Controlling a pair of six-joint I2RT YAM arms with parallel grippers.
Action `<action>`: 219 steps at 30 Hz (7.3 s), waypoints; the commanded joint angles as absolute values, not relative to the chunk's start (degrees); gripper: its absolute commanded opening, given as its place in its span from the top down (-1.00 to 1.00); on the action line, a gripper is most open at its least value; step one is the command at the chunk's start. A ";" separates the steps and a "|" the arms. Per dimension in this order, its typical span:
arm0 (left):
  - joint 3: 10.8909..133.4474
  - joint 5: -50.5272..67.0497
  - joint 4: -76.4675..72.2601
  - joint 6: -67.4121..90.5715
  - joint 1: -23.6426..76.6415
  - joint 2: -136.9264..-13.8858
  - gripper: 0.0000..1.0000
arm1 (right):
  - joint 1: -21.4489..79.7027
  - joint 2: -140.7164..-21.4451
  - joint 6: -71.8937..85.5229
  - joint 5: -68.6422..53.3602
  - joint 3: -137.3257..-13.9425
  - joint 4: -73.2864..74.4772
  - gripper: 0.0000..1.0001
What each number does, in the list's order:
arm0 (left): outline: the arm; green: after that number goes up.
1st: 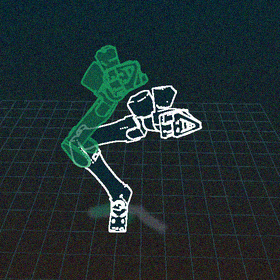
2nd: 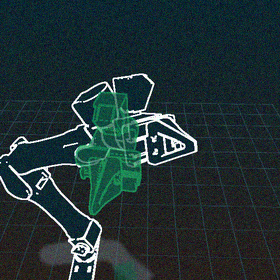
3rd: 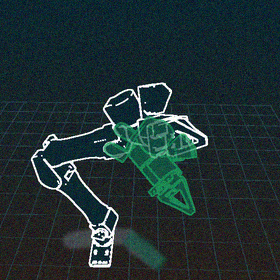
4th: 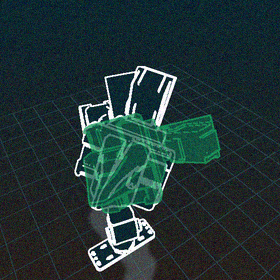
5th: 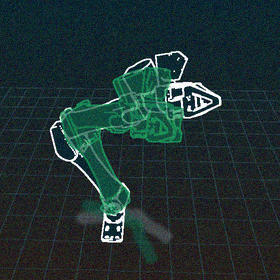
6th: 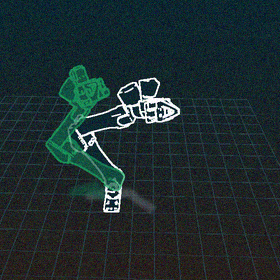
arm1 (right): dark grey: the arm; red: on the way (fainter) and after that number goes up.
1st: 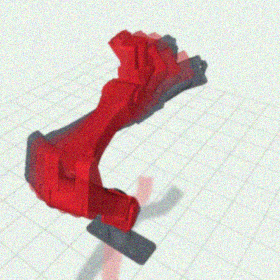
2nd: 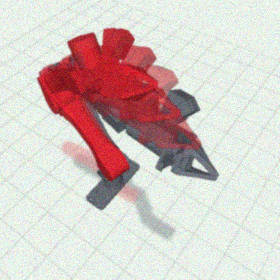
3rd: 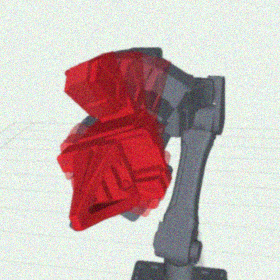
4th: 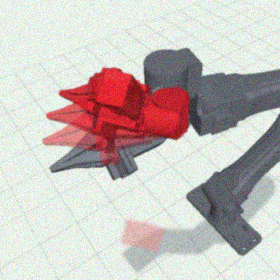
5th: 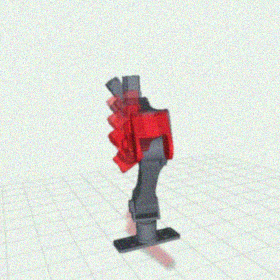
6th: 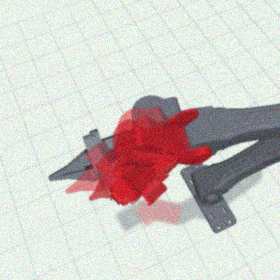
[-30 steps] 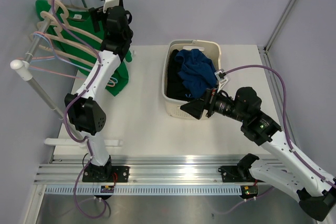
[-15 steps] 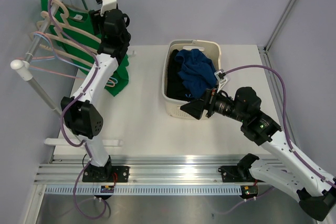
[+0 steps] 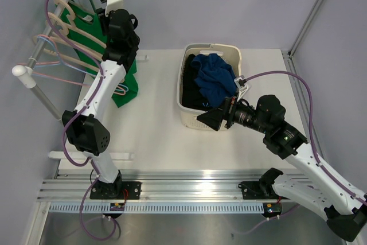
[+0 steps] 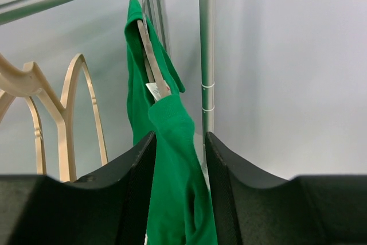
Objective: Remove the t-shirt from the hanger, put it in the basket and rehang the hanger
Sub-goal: Pick up the hanger from the clothesline, then remove the T-shirt from the hanger.
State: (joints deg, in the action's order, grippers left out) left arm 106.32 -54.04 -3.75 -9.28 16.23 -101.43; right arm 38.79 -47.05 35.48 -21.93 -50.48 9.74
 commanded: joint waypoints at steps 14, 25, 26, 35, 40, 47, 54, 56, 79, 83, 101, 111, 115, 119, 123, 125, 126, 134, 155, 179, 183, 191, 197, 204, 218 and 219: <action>109.25 -57.39 -1.85 -7.82 14.85 -103.71 0.17 | 39.46 -46.93 34.19 -21.97 -53.26 9.58 -0.99; 108.02 -55.98 -1.67 -7.91 14.41 -101.26 1.00 | 39.55 -47.02 34.19 -22.06 -53.26 9.49 -0.99; 108.02 -56.16 -1.76 -8.00 14.41 -100.90 1.00 | 39.55 -47.28 34.28 -22.06 -53.26 9.41 -0.99; 109.42 -58.27 -2.90 -11.51 14.50 -96.25 1.00 | 39.55 -47.73 34.37 -23.03 -53.26 8.97 -0.99; 109.86 -57.66 -2.73 -11.60 14.68 -94.13 1.00 | 39.55 -47.99 34.10 -22.85 -53.35 9.05 -0.99; 108.47 -56.26 -2.55 -10.99 15.99 -91.86 1.00 | 39.55 -48.25 33.66 -22.24 -53.70 9.58 -0.99; 103.45 -53.26 -1.32 -8.62 17.75 -87.19 1.00 | 39.55 -49.57 33.40 -21.80 -53.96 9.58 -0.99; 101.61 -50.90 1.73 -5.30 17.75 -85.17 1.00 | 39.55 -49.92 33.40 -21.97 -54.14 9.58 -0.99; 94.93 -23.30 10.02 3.77 21.09 -70.93 1.00 | 39.55 -49.22 31.99 -20.04 -55.64 11.60 -0.99; 92.82 -18.64 10.46 5.18 21.09 -68.12 1.00 | 39.55 -48.87 31.73 -19.60 -55.72 11.60 -0.99; 93.25 18.16 15.47 15.72 21.09 -54.06 1.00 | 39.55 -48.15 15.83 -14.67 -72.14 15.38 -0.91; 83.15 24.69 15.47 19.42 21.09 -47.99 1.00 | 39.55 -61.25 13.80 -18.54 -97.35 15.73 -0.73; 80.34 27.33 15.29 20.83 21.09 -46.76 1.00 | 39.73 -66.96 14.94 -20.57 -101.51 15.38 -0.73; 77.53 29.09 13.71 22.32 21.09 -45.62 1.00 | 41.39 -71.27 11.97 -19.43 -100.46 11.88 -0.75; 75.33 29.97 12.75 22.24 21.09 -45.26 1.00 | 42.71 -76.28 10.11 -14.51 -100.98 11.60 -0.77; 74.88 30.15 12.31 22.41 21.09 -45.09 1.00 | 43.15 -78.39 10.02 -14.33 -100.90 10.38 -0.75; 74.19 30.15 11.70 22.93 21.09 -44.91 1.00 | 43.76 -78.83 10.11 -14.33 -99.85 8.37 -0.75; 71.46 30.76 10.73 24.17 21.18 -43.95 1.00 | 45.88 -81.04 9.84 -7.65 -92.91 0.97 -0.12; 72.69 49.21 11.87 27.33 21.18 -40.78 -0.89 | 45.88 -68.38 11.17 -3.27 -99.66 13.44 1.00; 70.66 50.27 10.99 30.76 21.18 -37.44 -0.59 | 45.88 -68.81 9.23 10.19 -116.71 31.19 1.00; 71.54 52.81 6.70 33.57 21.18 -39.19 -0.92 | 45.88 -70.23 9.49 16.60 -123.12 44.37 1.00; 72.86 53.97 3.95 31.21 27.23 -46.75 -0.98 | 45.88 -60.84 13.27 22.32 -110.58 44.22 1.00; 75.75 46.94 3.95 24.45 41.64 -55.36 -0.98 | 45.88 -58.71 12.48 21.80 -105.47 42.36 1.00; 72.52 41.05 4.13 18.99 50.01 -55.28 -0.98 | 45.88 -61.17 12.57 23.90 -102.83 39.90 1.00; 66.01 34.11 8.08 16.96 52.21 -52.29 0.14 | 45.97 -66.71 13.54 26.71 -105.12 36.21 1.00; 65.83 33.67 8.87 17.05 52.21 -51.95 0.33 | 45.88 -66.71 13.27 27.41 -105.29 36.12 1.00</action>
State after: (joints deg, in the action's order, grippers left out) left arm 66.39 36.21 7.94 17.89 51.88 -52.31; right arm 45.65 -67.37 12.43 23.64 -102.04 41.56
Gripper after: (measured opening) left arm 0.389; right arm 0.011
